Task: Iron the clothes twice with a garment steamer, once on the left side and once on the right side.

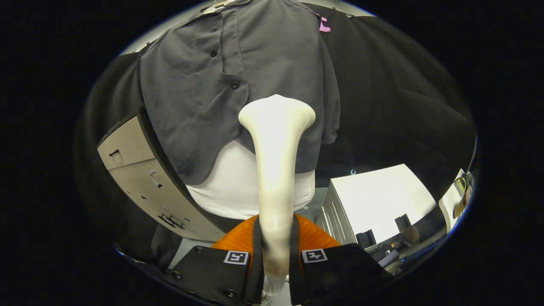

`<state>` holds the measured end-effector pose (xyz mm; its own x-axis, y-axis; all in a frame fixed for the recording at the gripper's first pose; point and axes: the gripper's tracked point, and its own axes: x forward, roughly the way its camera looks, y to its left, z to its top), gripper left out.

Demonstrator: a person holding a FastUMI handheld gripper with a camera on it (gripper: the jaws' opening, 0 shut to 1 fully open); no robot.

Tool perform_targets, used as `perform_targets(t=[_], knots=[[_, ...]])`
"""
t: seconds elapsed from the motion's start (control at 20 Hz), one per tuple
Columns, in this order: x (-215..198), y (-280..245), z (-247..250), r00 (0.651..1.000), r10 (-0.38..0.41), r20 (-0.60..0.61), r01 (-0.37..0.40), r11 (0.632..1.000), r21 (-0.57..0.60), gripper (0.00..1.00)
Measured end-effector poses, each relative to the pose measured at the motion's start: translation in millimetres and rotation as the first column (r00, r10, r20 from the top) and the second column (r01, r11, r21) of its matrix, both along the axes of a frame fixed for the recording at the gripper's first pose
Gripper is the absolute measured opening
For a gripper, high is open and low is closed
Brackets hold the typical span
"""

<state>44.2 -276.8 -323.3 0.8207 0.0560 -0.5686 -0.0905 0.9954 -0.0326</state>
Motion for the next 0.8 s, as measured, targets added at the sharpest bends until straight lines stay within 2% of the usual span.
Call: perform_targets(t=[0.25, 0.45, 0.8], knots=[[-6, 32, 52, 0.995, 0.061, 0.084, -0.061, 0.998, -0.005, 0.32], [-6, 54, 107, 0.983, 0.077, 0.165, -0.081, 0.997, 0.013, 0.31], [9, 88, 213, 0.936, 0.079, 0.343, -0.097, 0.995, 0.034, 0.32]])
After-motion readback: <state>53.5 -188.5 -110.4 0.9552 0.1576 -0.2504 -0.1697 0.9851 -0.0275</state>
